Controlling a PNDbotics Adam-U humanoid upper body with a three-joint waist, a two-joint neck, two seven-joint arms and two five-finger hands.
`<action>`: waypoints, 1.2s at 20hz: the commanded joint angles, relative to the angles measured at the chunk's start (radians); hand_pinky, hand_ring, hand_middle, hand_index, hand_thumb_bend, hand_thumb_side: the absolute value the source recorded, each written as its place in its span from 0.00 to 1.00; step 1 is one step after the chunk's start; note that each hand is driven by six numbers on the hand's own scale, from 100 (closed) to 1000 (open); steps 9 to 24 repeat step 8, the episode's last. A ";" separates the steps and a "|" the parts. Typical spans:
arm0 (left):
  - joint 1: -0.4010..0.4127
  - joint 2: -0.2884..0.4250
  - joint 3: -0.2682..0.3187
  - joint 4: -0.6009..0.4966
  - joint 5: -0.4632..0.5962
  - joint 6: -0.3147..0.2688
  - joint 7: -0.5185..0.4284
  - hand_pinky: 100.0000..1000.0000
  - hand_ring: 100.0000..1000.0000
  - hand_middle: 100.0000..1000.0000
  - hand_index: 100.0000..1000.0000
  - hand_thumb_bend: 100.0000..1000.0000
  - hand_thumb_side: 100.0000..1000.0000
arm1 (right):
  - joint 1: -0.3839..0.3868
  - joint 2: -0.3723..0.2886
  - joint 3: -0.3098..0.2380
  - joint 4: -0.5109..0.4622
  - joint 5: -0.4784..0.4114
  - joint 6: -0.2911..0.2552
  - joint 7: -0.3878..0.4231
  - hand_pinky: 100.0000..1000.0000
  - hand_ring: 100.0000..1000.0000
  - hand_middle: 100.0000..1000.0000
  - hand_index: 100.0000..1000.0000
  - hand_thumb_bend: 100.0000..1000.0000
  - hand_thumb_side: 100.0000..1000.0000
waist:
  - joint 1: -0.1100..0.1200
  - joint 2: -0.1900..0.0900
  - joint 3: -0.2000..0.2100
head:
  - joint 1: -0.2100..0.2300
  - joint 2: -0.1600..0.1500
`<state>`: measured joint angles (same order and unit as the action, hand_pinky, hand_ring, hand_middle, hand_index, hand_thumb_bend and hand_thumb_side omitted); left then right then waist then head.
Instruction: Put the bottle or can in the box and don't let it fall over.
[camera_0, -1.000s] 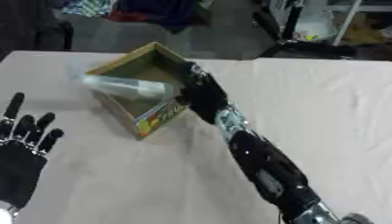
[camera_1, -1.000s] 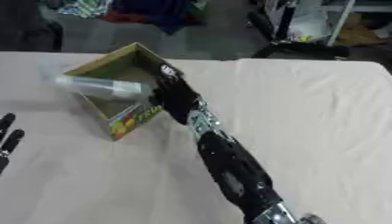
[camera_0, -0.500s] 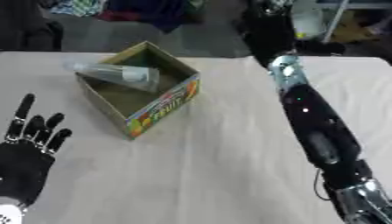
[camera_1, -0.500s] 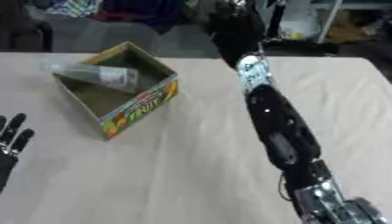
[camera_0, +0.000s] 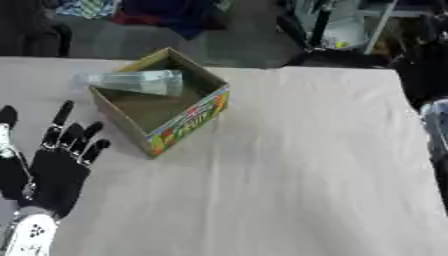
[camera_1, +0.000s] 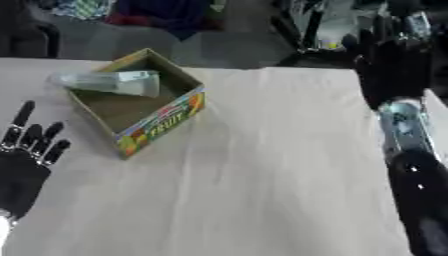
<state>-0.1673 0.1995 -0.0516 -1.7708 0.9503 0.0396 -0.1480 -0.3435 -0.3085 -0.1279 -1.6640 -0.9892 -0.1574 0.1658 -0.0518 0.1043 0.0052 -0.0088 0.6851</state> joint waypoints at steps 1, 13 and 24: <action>-0.002 0.018 0.007 -0.009 -0.004 -0.003 0.000 0.51 0.64 0.33 0.99 0.25 0.89 | 0.065 0.057 -0.015 -0.068 0.108 0.004 -0.012 0.38 0.12 0.22 1.00 0.00 0.27 | 0.001 -0.016 -0.013 | 0.021 0.007; 0.007 0.015 0.000 -0.003 -0.004 0.004 -0.003 0.51 0.65 0.33 0.99 0.24 0.91 | 0.185 0.178 -0.003 -0.079 0.172 0.038 -0.026 0.39 0.13 0.20 1.00 0.00 0.30 | 0.011 -0.022 -0.033 | 0.043 0.027; 0.007 0.015 0.000 -0.003 -0.004 0.004 -0.003 0.51 0.65 0.33 0.99 0.24 0.91 | 0.185 0.178 -0.003 -0.079 0.172 0.038 -0.026 0.39 0.13 0.20 1.00 0.00 0.30 | 0.011 -0.022 -0.033 | 0.043 0.027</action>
